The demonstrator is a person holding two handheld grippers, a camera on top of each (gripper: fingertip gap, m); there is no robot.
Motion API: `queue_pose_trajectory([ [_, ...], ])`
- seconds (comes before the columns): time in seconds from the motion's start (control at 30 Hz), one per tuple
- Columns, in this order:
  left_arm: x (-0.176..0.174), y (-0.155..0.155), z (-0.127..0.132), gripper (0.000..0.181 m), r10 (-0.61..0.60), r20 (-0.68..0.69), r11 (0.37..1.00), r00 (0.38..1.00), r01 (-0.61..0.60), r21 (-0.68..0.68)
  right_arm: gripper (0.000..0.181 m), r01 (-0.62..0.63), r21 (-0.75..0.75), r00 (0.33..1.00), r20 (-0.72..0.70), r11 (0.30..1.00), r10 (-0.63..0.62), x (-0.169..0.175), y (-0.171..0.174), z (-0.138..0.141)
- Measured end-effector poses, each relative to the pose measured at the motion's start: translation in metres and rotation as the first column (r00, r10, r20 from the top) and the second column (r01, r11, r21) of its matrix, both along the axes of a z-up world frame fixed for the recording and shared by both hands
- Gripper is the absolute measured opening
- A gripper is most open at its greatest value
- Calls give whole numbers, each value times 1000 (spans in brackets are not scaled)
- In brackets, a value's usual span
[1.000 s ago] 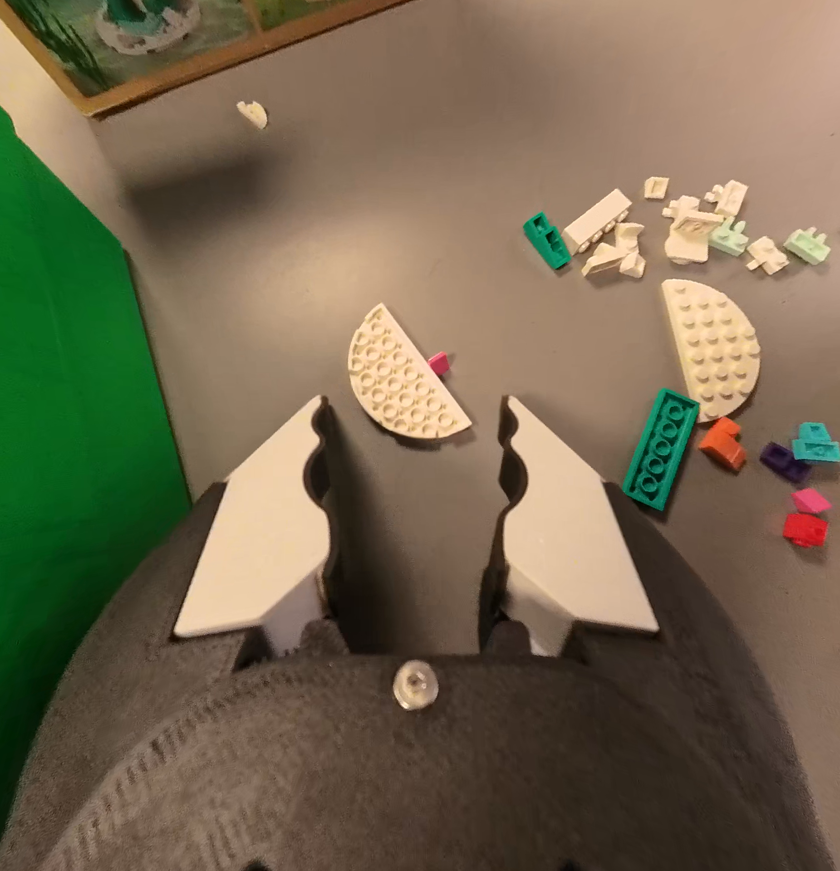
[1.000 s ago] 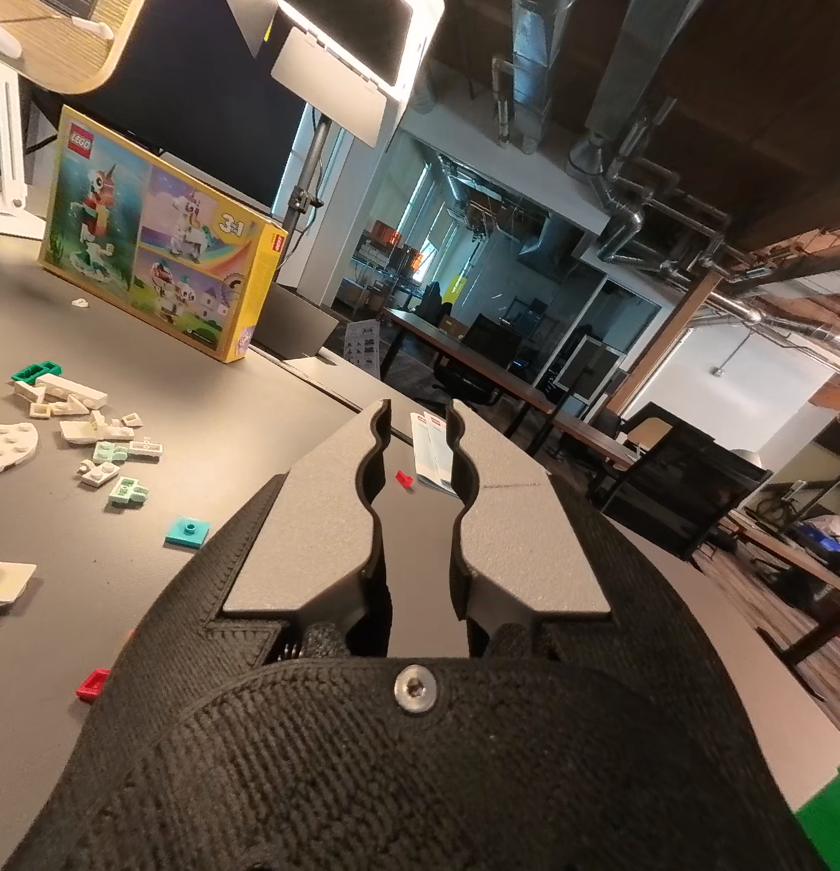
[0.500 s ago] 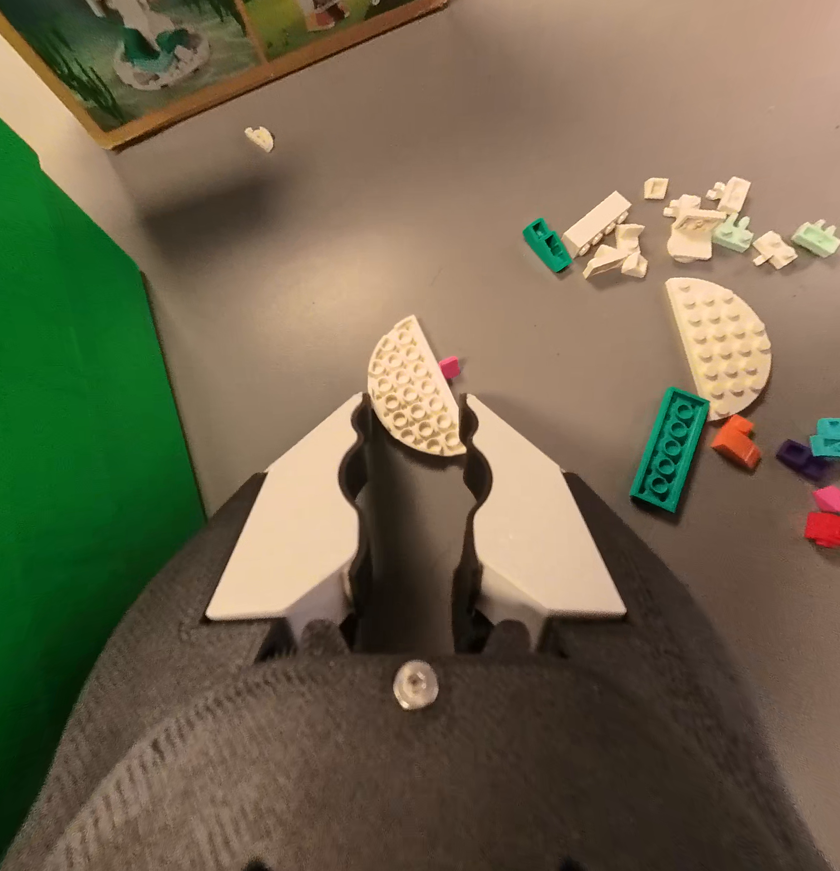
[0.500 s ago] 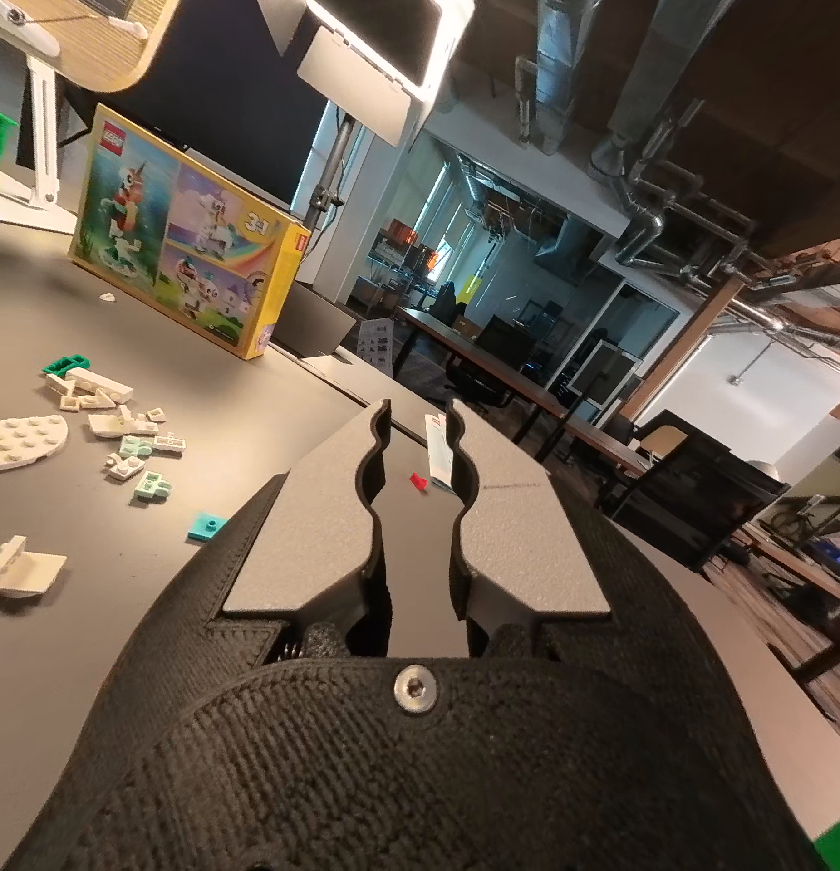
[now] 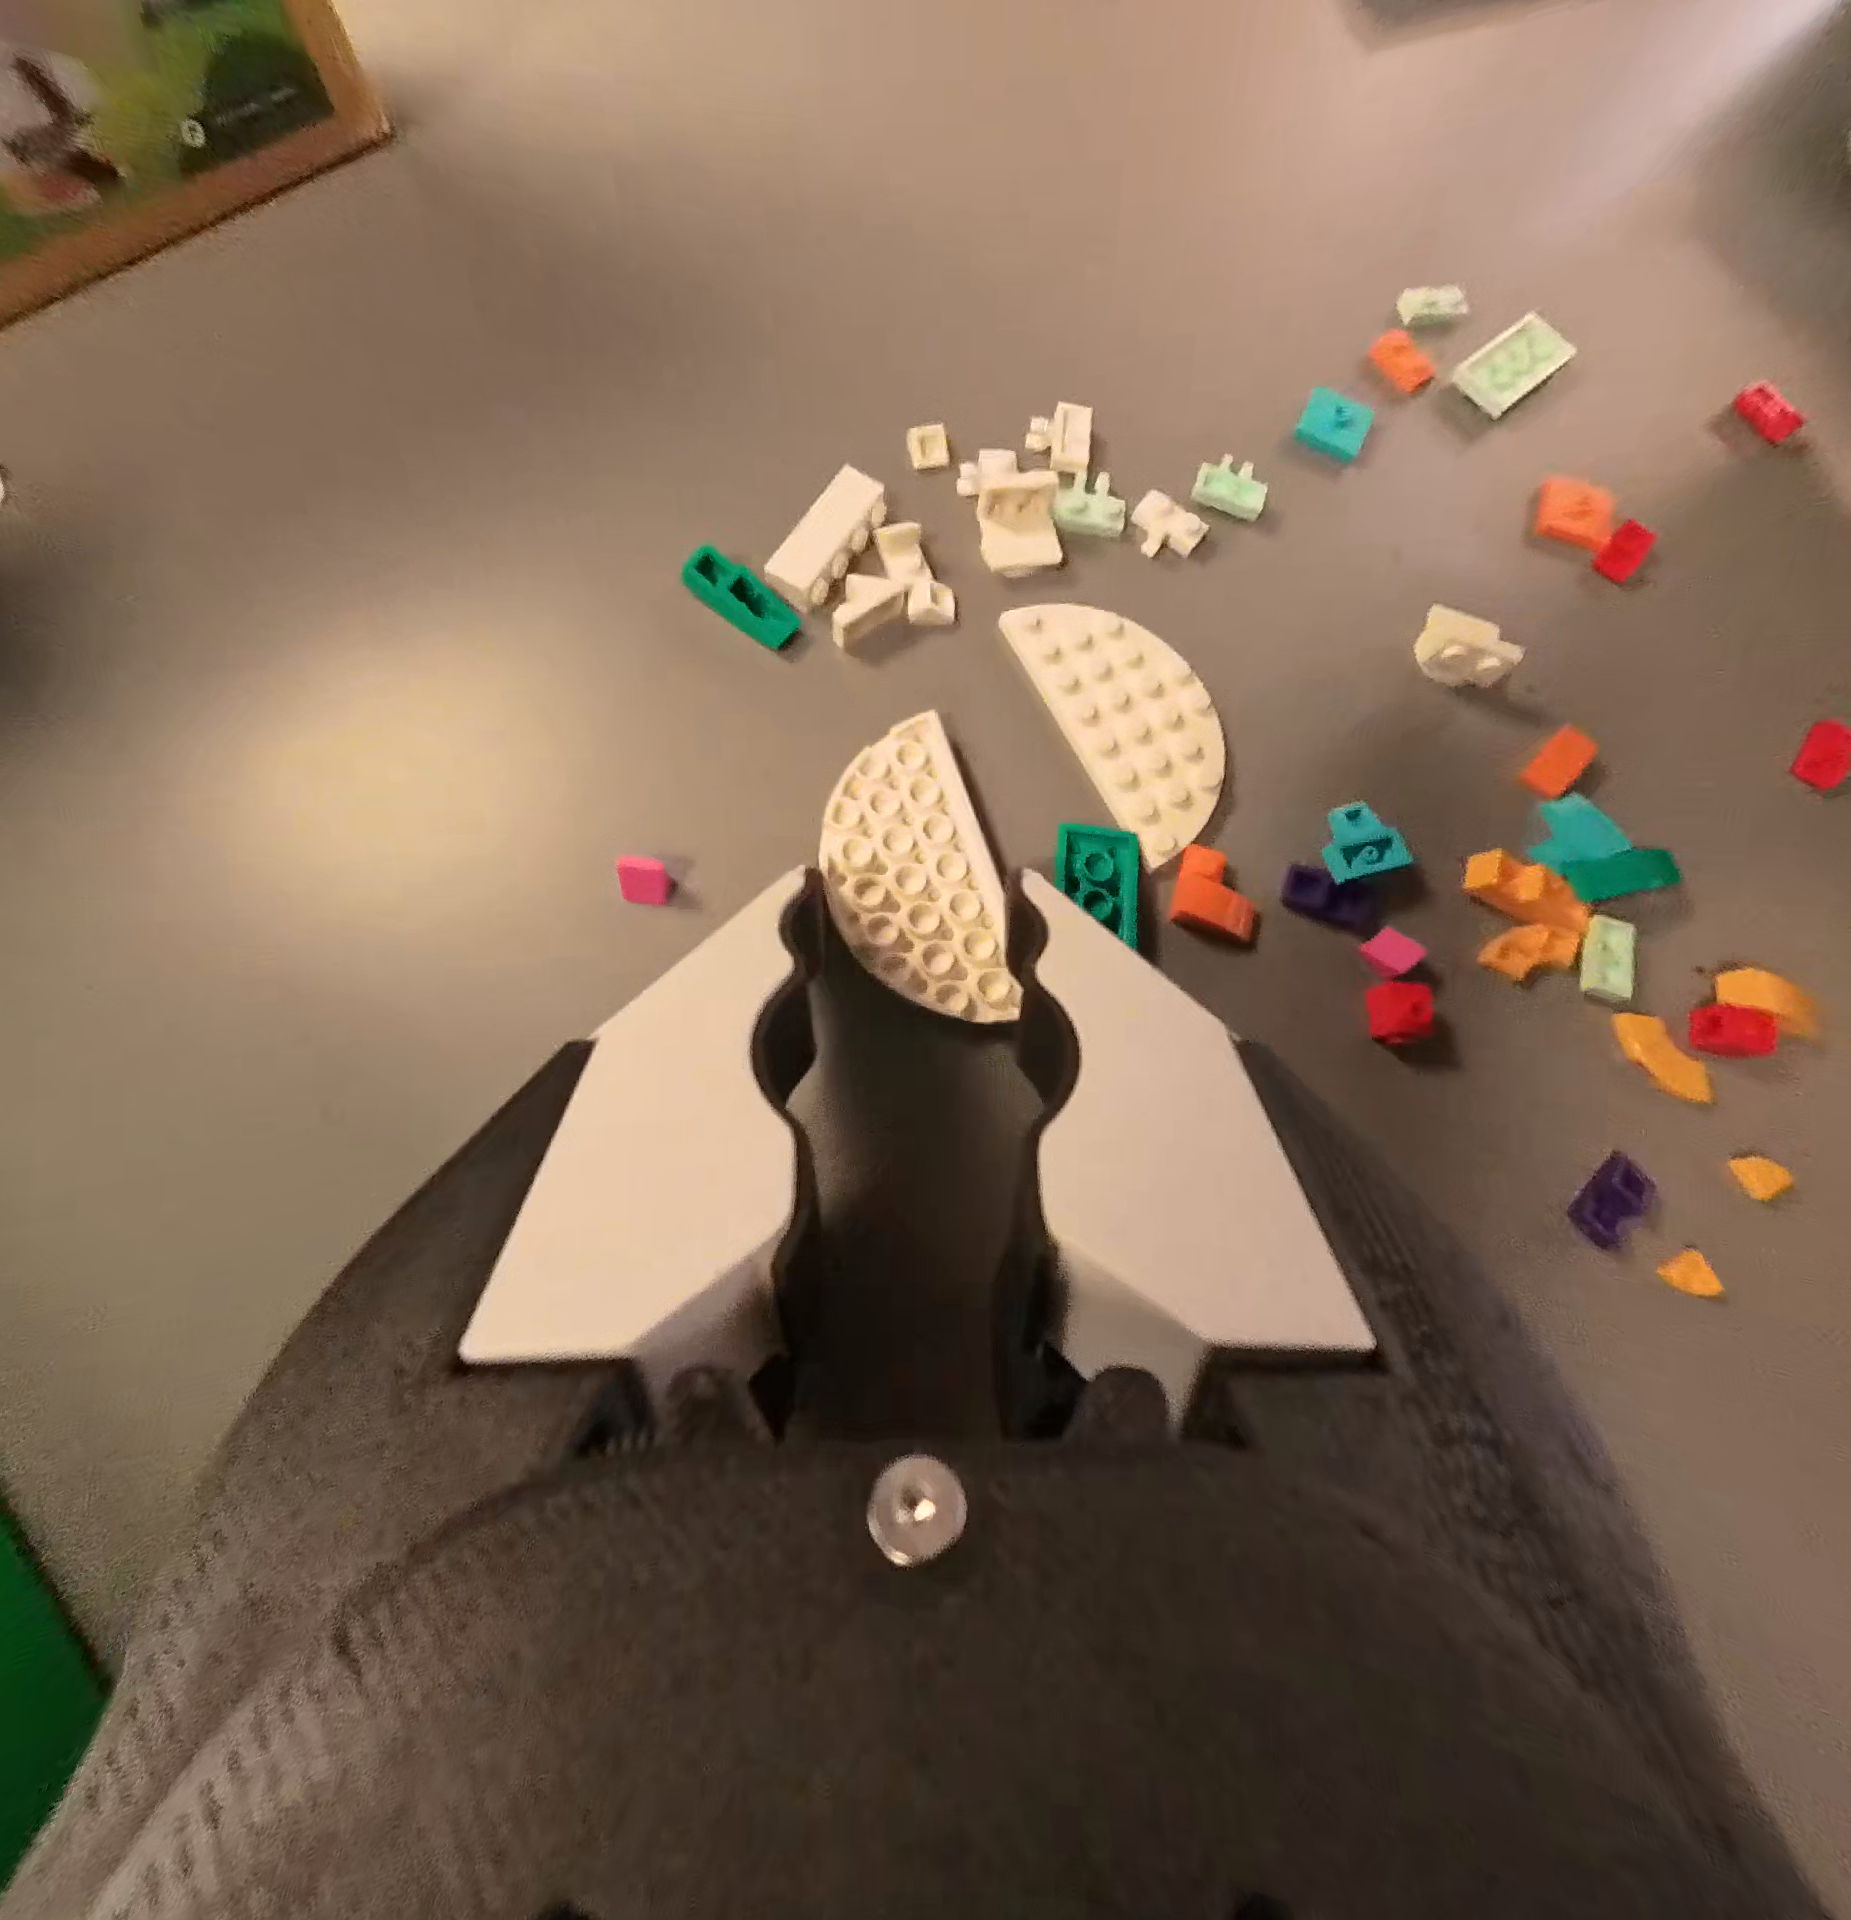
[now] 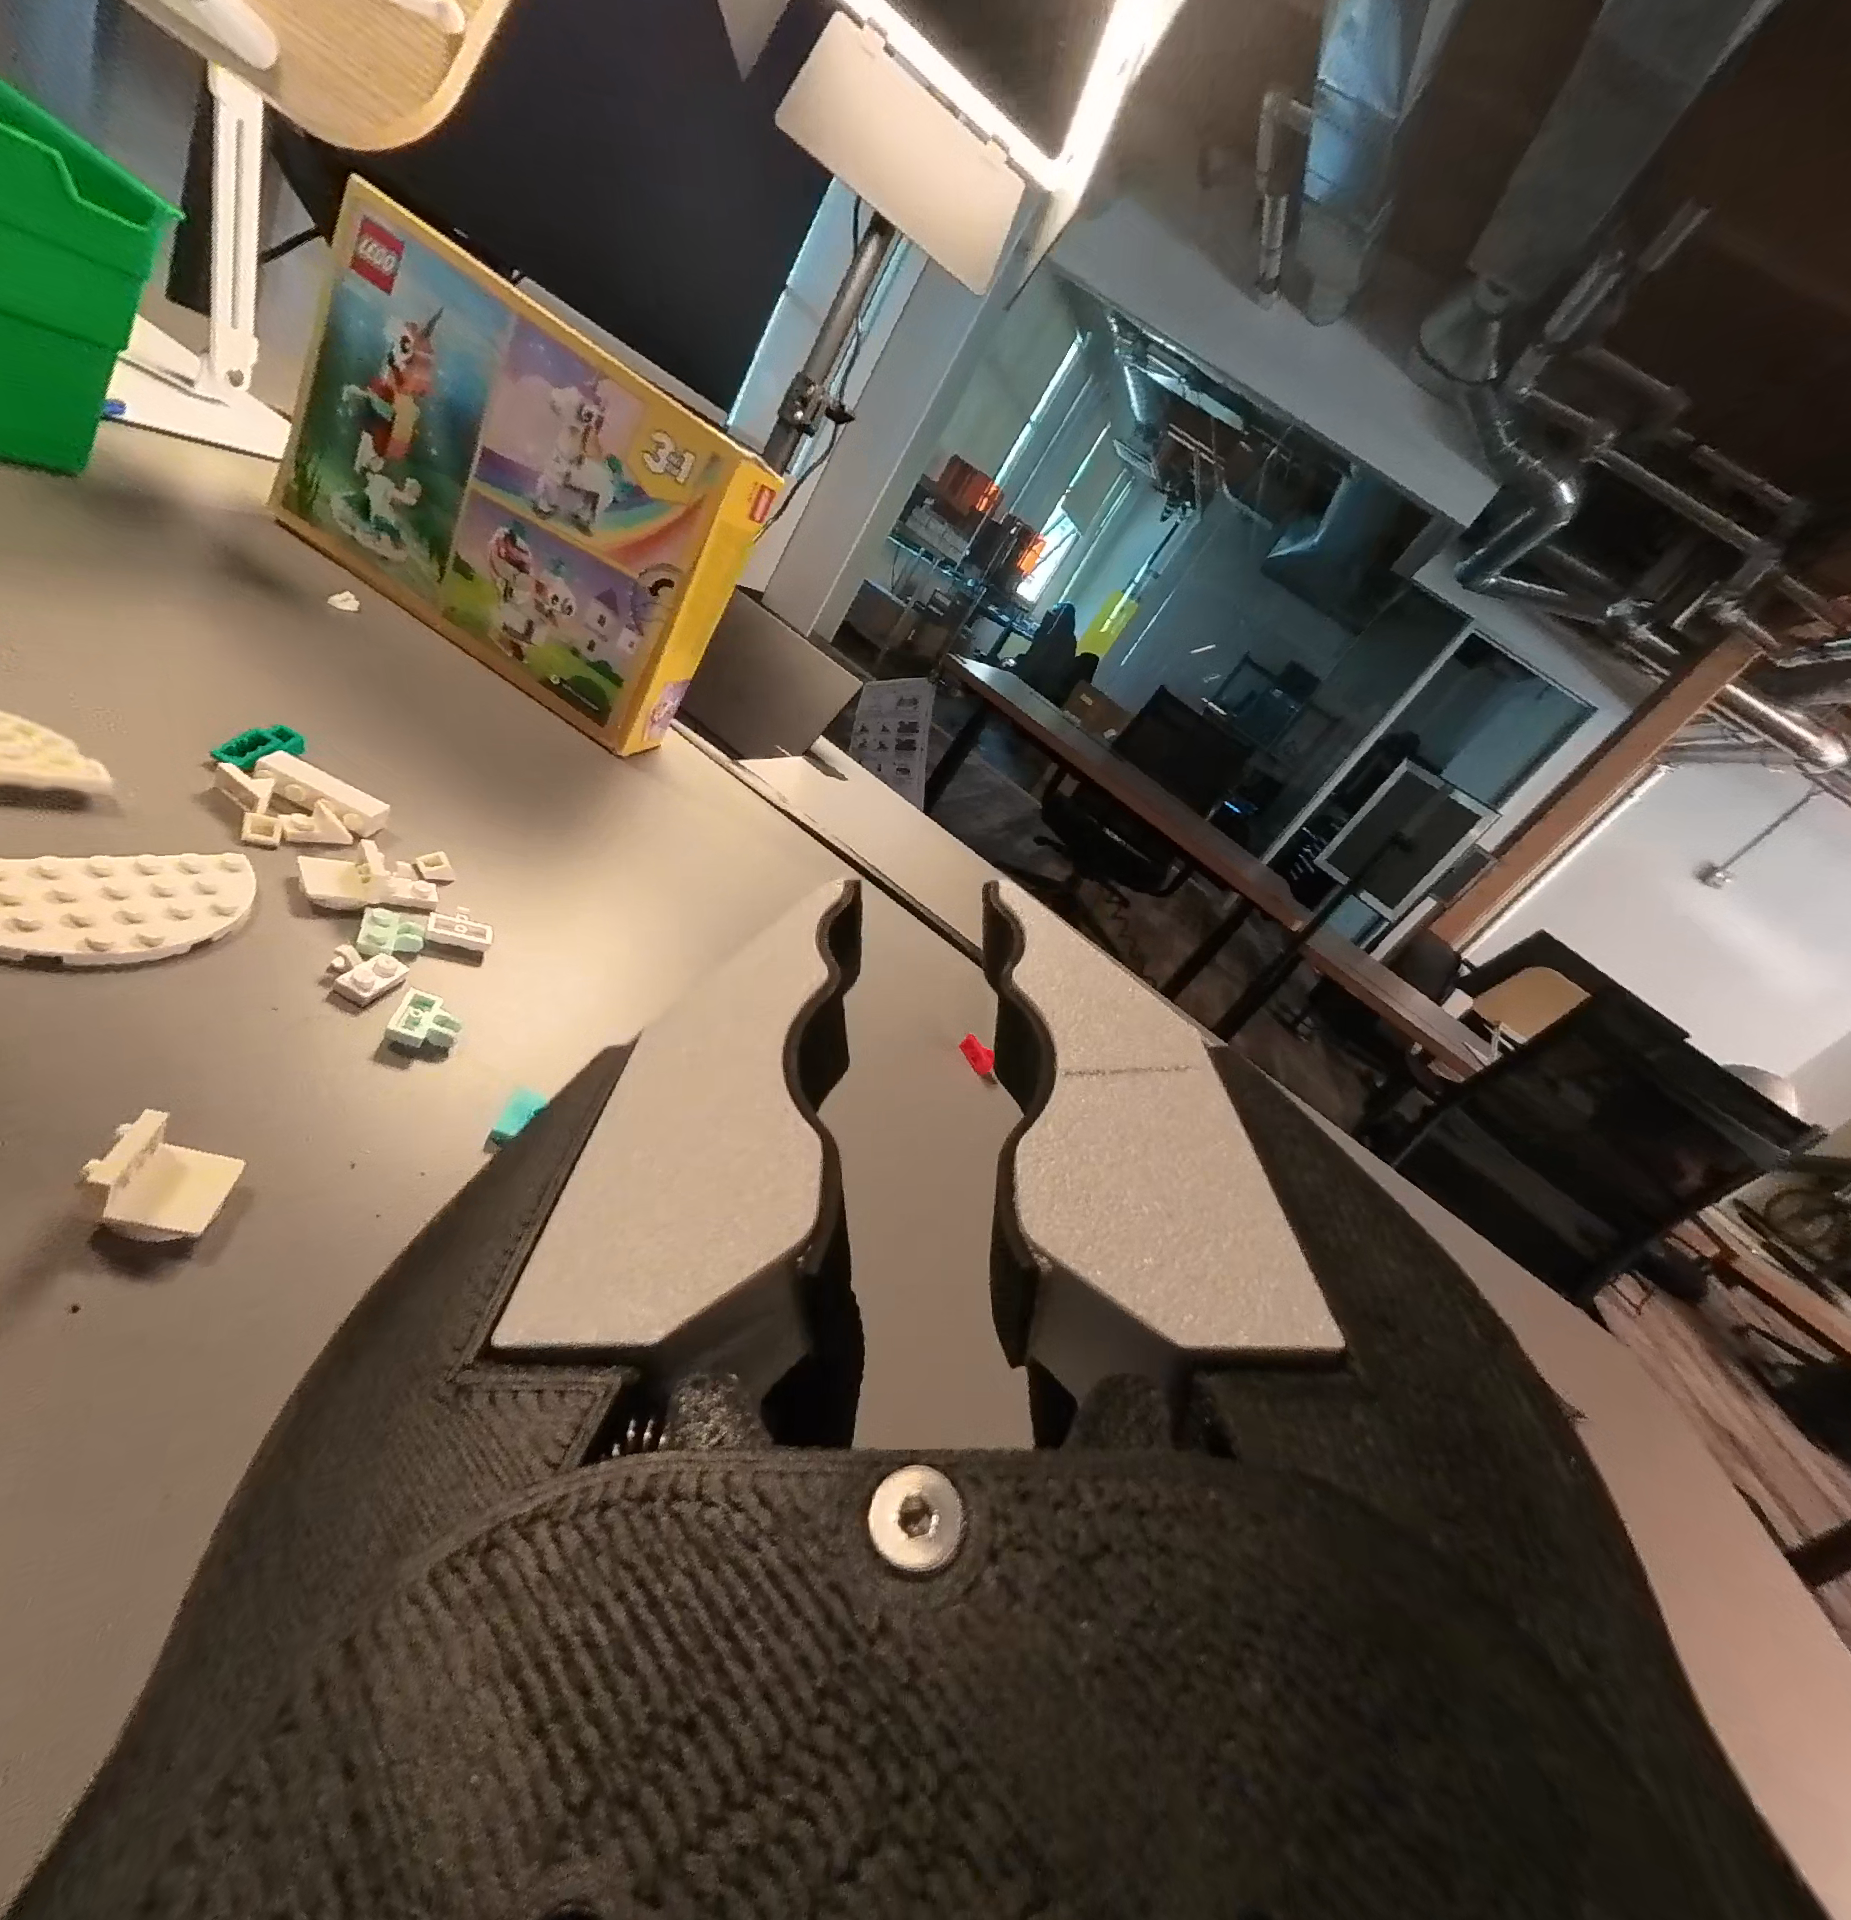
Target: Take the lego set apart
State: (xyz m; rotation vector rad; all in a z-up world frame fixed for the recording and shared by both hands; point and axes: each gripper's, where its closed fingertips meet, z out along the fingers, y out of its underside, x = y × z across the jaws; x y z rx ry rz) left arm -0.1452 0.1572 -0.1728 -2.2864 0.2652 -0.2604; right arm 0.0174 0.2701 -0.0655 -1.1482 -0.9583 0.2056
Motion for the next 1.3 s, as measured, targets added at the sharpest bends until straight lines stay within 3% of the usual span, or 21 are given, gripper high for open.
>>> queue_pose_trajectory([
  [0.03, -1, 0, 0, 35, 6, 8, 1000, 1000, -6, -4, 21, 0, 1, 1000, 3, 1000, 0, 0, 0, 0],
  [0.13, -7, 6, 18, 60, 43, 43, 995, 998, -46, 91, 21, 8, 1, 1000, -5, 1000, -8, 2, 1, 1],
  [0.23, 8, 6, 59, 58, -33, 100, 951, 994, 0, 308, 21, 30, -3, 999, -27, 1000, -30, 6, 4, 3],
  [0.33, 41, -3, 76, 45, -159, 15, 895, 987, 138, 423, 21, 54, -14, 997, -46, 998, -55, 11, 9, 4],
  [0.53, 123, -31, 57, 19, -373, -242, 786, 896, 444, 431, 20, 68, -32, 996, -57, 997, -70, 15, 12, 3],
  [0.73, 156, -46, 41, 12, -460, -316, 739, 830, 555, 382, 20, 62, -24, 997, -48, 998, -63, 13, 11, 3],
  [0.93, 145, -41, 51, 10, -429, -247, 756, 869, 495, 429, 20, 55, -20, 998, -43, 998, -56, 11, 9, 2],
  [1.1, 115, -25, 75, 10, -312, -167, 771, 935, 352, 531, 20, 64, 1, 998, -28, 998, -64, 11, 9, 2],
  [1.23, 72, 15, 107, 11, -157, -47, 780, 986, 153, 606, 20, 116, -5, 993, -14, 993, -116, 16, 19, -7],
  [1.3, 48, 43, 127, 11, -82, 5, 748, 997, 59, 661, 20, 179, 19, 984, -2, 984, -179, 23, 28, -8],
])
